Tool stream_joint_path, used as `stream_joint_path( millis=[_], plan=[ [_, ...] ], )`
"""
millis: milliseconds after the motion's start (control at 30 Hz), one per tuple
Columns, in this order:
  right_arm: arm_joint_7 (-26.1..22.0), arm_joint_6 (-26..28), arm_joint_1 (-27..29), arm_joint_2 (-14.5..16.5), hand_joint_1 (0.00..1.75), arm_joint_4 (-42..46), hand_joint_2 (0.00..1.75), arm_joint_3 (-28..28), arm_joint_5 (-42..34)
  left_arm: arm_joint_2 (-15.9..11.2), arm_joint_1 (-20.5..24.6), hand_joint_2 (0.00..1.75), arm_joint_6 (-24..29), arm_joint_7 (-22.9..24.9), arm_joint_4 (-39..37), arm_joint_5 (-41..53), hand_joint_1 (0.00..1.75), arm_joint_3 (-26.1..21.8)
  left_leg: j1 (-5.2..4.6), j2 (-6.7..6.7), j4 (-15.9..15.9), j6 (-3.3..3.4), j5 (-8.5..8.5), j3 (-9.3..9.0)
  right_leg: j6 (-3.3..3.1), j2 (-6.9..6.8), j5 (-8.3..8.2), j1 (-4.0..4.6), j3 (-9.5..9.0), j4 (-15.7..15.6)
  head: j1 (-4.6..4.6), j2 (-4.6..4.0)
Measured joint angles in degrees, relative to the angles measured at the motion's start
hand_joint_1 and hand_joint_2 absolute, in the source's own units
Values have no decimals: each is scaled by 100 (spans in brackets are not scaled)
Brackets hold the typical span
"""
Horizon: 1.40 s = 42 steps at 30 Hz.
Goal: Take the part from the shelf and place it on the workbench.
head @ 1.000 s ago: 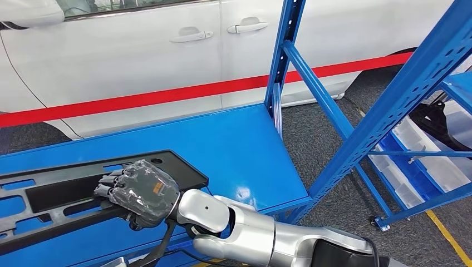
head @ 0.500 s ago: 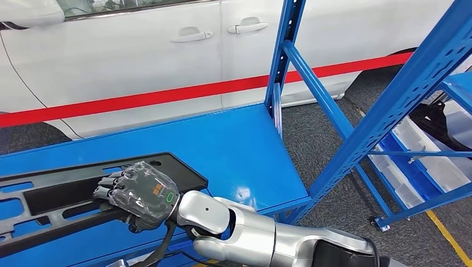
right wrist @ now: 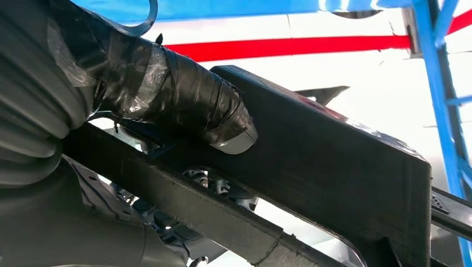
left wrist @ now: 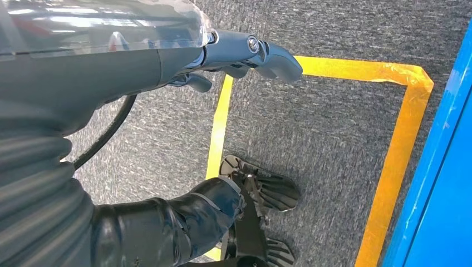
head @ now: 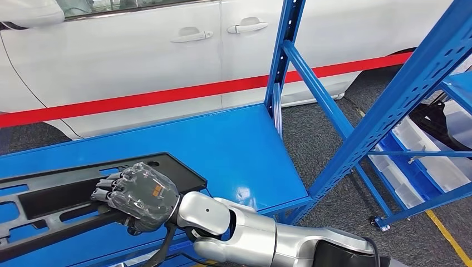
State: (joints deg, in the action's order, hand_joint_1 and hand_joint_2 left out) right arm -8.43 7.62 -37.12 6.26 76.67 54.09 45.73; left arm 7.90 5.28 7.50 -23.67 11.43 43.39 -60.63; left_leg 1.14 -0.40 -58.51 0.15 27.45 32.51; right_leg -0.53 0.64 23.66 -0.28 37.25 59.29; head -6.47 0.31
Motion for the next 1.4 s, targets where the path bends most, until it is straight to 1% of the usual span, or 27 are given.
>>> stream_joint_path(
  millis=[267, 467, 500, 600, 667, 700, 733, 767, 800, 833, 867, 900, 933, 967, 1000, 1033, 1067, 1100, 1133, 1167, 1200, 1233, 1267, 1300, 1367, 1400],
  plan=[
    [-147, 132, 138, -171, 175, 829, 175, 1, -302, 1, -1, 175, 116, -31, 0, 8, 0, -67, -1, 0, 0, -1, 2, 0, 2, 0, 2, -1, 0, 0, 0, 0],
    [-286, 261, 378, -252, 175, 938, 175, -1, -436, 3, -1, 175, 88, -46, 1, 98, 0, -82, -1, 0, 0, -3, 3, -1, 3, -1, 2, -1, -1, -1, 0, 0],
    [-300, 278, 420, -265, 175, 937, 175, -2, -444, 4, -1, 175, 92, -45, 1, 108, 0, -82, -5, 0, -7, 2, 7, 3, 8, -2, -1, -8, -3, -7, 0, 0],
    [-344, 322, 542, -285, 175, 920, 175, -2, -451, 4, -1, 175, 119, -41, 1, 108, 0, -87, -20, 0, -29, 40, 23, 21, 52, -5, -13, -48, -12, -24, 1, 0],
    [-357, 333, 600, -287, 175, 905, 175, -4, -451, 4, -2, 175, 144, -40, 1, 104, 0, -97, -31, -2, -19, 76, -5, 7, 89, -4, -38, -62, -23, -35, 1, 0],
    [-360, 336, 623, -291, 175, 899, 175, -11, -451, 6, -1, 175, 156, -38, 1, 104, 0, -103, -16, 4, 19, 101, -46, -13, 109, -6, -32, -64, -28, -34, 1, 0],
    [-364, 341, 645, -296, 175, 895, 175, -22, -451, 10, 1, 175, 168, -35, 1, 107, 0, -109, -3, 13, 65, 134, -96, -31, 125, -11, 31, -63, -16, 12, 0, 0],
    [-369, 347, 664, -305, 175, 890, 175, -35, -451, 14, 3, 175, 174, -32, 1, 108, 0, -114, 12, 24, 113, 164, -138, -39, 132, -16, 173, -59, 34, 156, 0, 0],
    [-373, 354, 687, -317, 175, 884, 175, -49, -451, 17, 4, 175, 176, -30, 0, 110, 0, -119, 26, 37, 144, 188, -171, -37, 135, -22, 381, -57, 128, 420, -1, 0],
    [-377, 360, 711, -330, 175, 875, 175, -60, -451, 18, 3, 175, 177, -29, 0, 111, 0, -123, 19, 45, 146, 202, -185, -20, 137, -26, 616, -56, 257, 780, -1, 0],
    [-379, 363, 739, -346, 175, 862, 175, -68, -451, 17, -2, 175, 178, -28, 0, 111, 0, -127, 16, 51, 134, 204, -191, 5, 142, -27, 814, -58, 388, 1164, -1, 0],
    [-379, 365, 770, -365, 175, 848, 175, -74, -451, 16, -6, 175, 179, -27, 0, 111, 0, -129, 14, 54, 114, 201, -196, 33, 150, -29, 921, -64, 466, 1440, -1, 0],
    [-379, 366, 794, -381, 175, 835, 175, -78, -451, 15, -9, 175, 183, -25, 1, 111, 0, -131, 14, 55, 88, 195, -200, 65, 157, -30, 924, -74, 454, 1530, -1, 0],
    [-379, 366, 810, -395, 175, 824, 175, -80, -451, 15, -10, 175, 191, -22, 1, 111, 0, -133, 16, 53, 56, 188, -203, 98, 160, -32, 828, -89, 325, 1389, -1, 0],
    [-379, 366, 817, -404, 175, 818, 175, -83, -451, 16, -9, 175, 201, -19, 1, 112, 0, -134, 18, 49, 20, 175, -203, 129, 159, -34, 676, -105, 96, 1048, -1, 0],
    [-380, 366, 819, -409, 175, 814, 175, -87, -451, 16, -8, 175, 212, -13, 1, 114, 0, -135, 20, 44, -14, 153, -203, 158, 149, -33, 584, -114, -141, 666, 0, 1],
    [-382, 366, 821, -412, 175, 814, 175, -92, -451, 17, -9, 175, 222, -7, 1, 116, 0, -135, 19, 37, -40, 119, -206, 182, 131, -25, 492, -103, -313, 373, -1, 1],
    [-385, 366, 825, -414, 175, 812, 175, -97, -451, 17, -7, 175, 230, 2, 1, 119, 0, -137, 16, 30, -61, 76, -215, 196, 105, -16, 454, -87, -408, 196, 1, 1],
    [-387, 366, 829, -416, 175, 809, 175, -101, -451, 18, -5, 175, 237, 12, 1, 121, 0, -137, 14, 22, -66, 27, -234, 210, 73, -7, 456, -62, -415, 150, 1, 1],
    [-389, 366, 832, -418, 175, 806, 175, -104, -450, 19, -5, 175, 243, 23, 0, 125, 0, -138, 13, 15, -58, -24, -259, 217, 34, 0, 410, -41, -392, 150, 0, 1],
    [-390, 366, 834, -418, 175, 799, 175, -106, -450, 19, -8, 175, 248, 36, -1, 128, 0, -140, 21, 9, -59, -69, -274, 231, -13, -7, 388, -53, -378, 114, 1, 1],
    [-391, 366, 837, -416, 175, 793, 175, -107, -449, 19, -11, 175, 250, 45, -1, 132, 0, -141, 31, 8, -86, -106, -231, 264, -64, -18, 349, -62, -354, 81, 1, 0],
    [-392, 366, 839, -414, 175, 787, 175, -107, -447, 20, -15, 175, 251, 53, -2, 135, 0, -142, 39, 10, -193, -134, -100, 314, -116, -30, 295, -75, -321, 47, 1, 0],
    [-394, 366, 841, -413, 175, 778, 175, -107, -445, 20, -16, 175, 251, 57, -2, 135, 0, -143, 46, 12, -413, -153, 118, 391, -162, -44, 238, -85, -277, 19, 2, 0],
    [-396, 366, 850, -412, 175, 759, 175, -107, -442, 17, -8, 175, 251, 61, -2, 135, 0, -143, 46, 16, -1082, -179, 635, 577, -209, -66, 141, -62, -161, 11, 2, 0],
    [-396, 366, 858, -413, 175, 744, 175, -107, -442, 16, -7, 175, 251, 63, -2, 135, 0, -144, 46, 16, -1379, -187, 789, 631, -215, -73, 94, -50, -95, 15, 1, 0]
  ],
)
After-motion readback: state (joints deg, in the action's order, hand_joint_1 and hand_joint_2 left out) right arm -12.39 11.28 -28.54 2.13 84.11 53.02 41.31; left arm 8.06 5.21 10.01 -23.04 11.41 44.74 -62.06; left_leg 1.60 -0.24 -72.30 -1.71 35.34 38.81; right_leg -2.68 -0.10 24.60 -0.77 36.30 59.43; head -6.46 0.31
